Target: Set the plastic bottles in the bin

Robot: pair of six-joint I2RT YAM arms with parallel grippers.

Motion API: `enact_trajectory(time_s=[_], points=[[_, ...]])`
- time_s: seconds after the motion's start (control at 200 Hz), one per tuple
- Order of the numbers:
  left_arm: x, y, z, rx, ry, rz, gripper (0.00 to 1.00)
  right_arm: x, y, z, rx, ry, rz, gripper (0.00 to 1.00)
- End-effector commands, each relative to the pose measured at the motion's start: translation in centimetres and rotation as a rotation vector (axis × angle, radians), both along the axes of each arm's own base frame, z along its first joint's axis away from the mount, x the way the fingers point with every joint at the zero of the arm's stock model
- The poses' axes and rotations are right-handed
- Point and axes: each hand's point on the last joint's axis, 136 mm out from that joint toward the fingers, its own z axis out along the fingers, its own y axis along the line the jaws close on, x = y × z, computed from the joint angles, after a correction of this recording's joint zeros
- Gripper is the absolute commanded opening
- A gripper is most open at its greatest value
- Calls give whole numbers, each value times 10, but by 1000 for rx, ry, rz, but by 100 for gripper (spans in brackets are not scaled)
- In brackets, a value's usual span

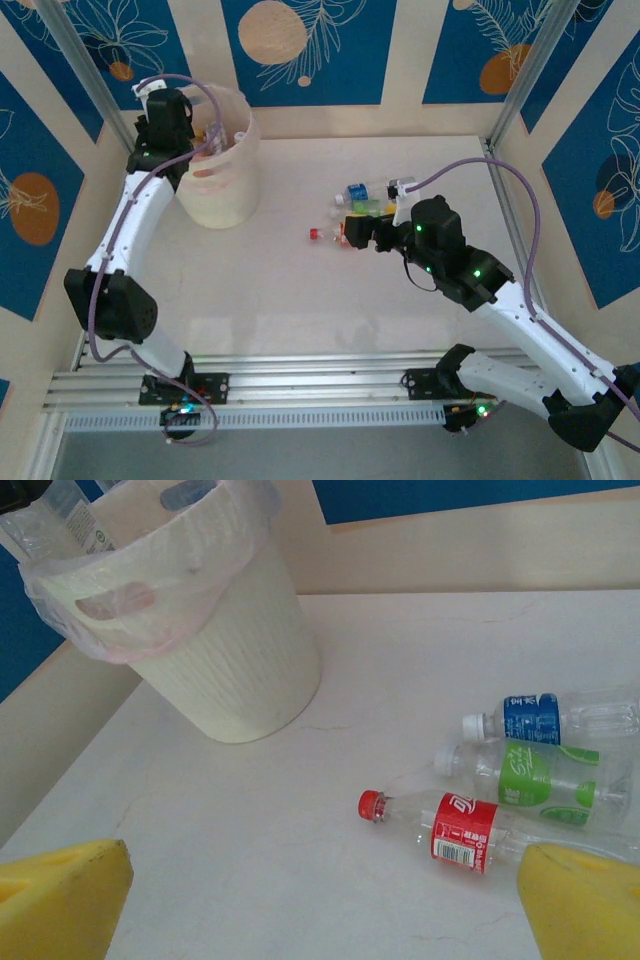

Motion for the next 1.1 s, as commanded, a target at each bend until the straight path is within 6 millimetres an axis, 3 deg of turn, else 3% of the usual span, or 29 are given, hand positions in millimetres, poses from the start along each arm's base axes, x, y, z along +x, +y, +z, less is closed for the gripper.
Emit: enact_trajectory(time_s=[0.0,0.13,0.28,0.39,0.48,0.58,0.785,0.925,1.095], points=[[10,0,-59,-26,152,5,1,-3,-5,9,24,-18,-19,99],[11,3,-70,-20,184,29,11,-2,-5,9,24,-19,-22,99],[11,-4,-72,-56,204,-5,13,0,-5,6,21,-14,-32,99],[13,-12,-52,-53,177,-66,0,2,-3,5,19,-10,-31,99],[15,-15,-32,-13,183,-98,1,3,-1,5,18,-7,-27,99],[20,-20,-23,44,213,-127,1,5,1,5,22,-7,-27,99],[27,-22,-63,48,333,-130,7,5,2,4,26,-5,-24,99],[35,-31,-91,-15,353,-152,17,4,1,2,21,3,-28,99],[32,-20,-117,-26,420,-77,20,1,-4,0,33,4,-42,99]])
